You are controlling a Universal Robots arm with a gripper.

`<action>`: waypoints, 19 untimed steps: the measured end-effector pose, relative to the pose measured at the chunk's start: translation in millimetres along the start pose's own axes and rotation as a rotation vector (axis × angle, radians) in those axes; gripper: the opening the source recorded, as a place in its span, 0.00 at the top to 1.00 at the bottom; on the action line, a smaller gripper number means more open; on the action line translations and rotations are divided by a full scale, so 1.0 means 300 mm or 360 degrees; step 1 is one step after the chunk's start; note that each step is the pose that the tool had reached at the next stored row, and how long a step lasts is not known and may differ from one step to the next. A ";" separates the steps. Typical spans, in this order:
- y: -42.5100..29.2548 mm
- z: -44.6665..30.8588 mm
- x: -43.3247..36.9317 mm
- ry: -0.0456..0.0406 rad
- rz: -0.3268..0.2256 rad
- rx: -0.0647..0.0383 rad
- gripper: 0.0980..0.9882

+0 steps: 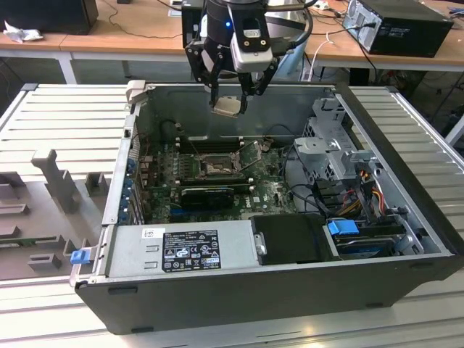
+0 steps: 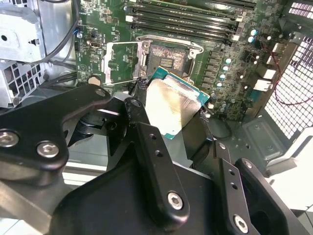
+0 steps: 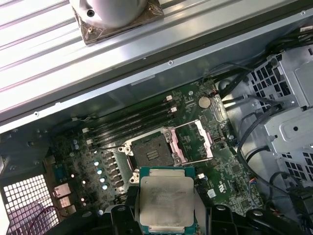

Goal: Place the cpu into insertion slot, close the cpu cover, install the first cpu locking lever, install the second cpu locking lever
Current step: 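Place the cpu into insertion slot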

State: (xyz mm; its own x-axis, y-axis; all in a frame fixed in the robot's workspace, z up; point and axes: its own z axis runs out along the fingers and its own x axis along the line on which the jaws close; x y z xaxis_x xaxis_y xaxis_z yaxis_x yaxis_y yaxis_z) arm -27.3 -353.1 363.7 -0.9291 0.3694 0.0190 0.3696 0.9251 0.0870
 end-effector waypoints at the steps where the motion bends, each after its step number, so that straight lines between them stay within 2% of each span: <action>1: 0.000 0.000 0.000 -0.0001 0.0005 0.0000 0.51; 19: 0.000 0.000 0.000 -0.0006 0.0071 -0.0001 0.51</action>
State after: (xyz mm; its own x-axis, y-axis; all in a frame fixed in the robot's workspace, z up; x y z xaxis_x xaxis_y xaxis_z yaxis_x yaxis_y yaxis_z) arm -27.3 -353.1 363.6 -0.9115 0.4109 0.0190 0.4109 0.9075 0.0870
